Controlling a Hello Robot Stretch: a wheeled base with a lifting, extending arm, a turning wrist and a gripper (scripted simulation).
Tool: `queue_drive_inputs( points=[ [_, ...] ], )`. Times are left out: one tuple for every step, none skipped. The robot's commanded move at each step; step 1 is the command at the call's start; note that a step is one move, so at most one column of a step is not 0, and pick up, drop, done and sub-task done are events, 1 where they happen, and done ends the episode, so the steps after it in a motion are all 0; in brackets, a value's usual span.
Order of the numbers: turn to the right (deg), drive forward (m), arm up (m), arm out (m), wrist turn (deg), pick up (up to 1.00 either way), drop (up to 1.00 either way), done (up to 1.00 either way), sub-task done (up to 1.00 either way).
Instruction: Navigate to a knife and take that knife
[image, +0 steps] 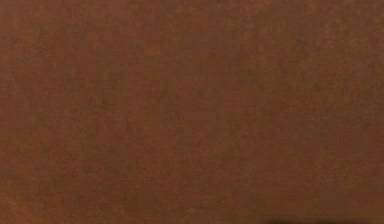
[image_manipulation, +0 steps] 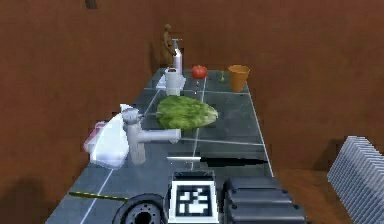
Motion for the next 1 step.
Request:
queue_drive_inputs(
  points=[
    [0.0, 0.00, 0.00, 0.20, 0.0, 0.00, 0.00, 0.00, 0.00]
  ],
)
